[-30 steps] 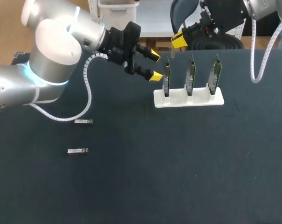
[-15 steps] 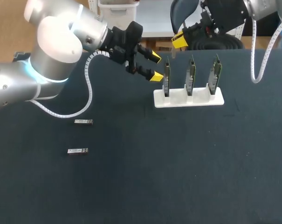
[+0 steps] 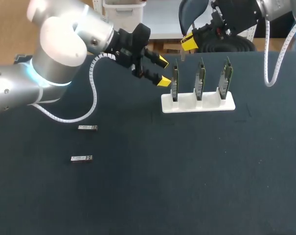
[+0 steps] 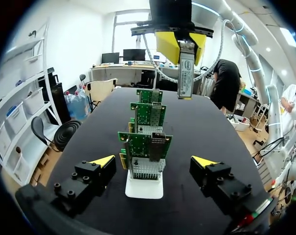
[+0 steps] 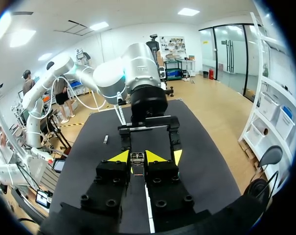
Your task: Pick up the optical module with the left hand, and insert it into the network port with the right hand.
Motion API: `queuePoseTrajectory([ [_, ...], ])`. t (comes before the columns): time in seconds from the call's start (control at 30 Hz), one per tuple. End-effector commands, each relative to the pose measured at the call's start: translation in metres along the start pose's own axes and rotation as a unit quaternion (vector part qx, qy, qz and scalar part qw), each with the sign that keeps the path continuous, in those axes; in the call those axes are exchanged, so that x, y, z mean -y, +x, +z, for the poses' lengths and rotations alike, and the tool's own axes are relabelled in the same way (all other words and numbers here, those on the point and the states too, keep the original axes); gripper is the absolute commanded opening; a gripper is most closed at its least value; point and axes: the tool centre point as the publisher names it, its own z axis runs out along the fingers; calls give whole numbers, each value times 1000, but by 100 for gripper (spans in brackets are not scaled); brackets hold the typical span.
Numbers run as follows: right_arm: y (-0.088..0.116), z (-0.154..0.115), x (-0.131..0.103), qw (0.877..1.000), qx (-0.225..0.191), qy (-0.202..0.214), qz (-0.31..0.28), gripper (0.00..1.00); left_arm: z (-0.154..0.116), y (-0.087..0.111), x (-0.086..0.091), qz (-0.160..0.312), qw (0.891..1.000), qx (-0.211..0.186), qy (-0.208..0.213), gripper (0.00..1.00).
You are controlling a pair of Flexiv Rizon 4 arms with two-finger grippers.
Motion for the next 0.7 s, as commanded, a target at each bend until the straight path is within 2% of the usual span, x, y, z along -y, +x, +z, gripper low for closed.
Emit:
queuePoseTrajectory([
  [0.03, 0, 0, 2, 1000, -1, -3, -1, 0, 1, -3, -2, -1, 1000, -6, 2, 100],
  [0.4, 1, 13, 7, 1000, -13, -10, -10, 0, 1, -3, -2, -1, 1000, -6, 2, 100],
  [0.7, 5, 19, 16, 998, -30, -25, -43, 0, 1, -3, -2, -1, 1000, -6, 2, 100],
])
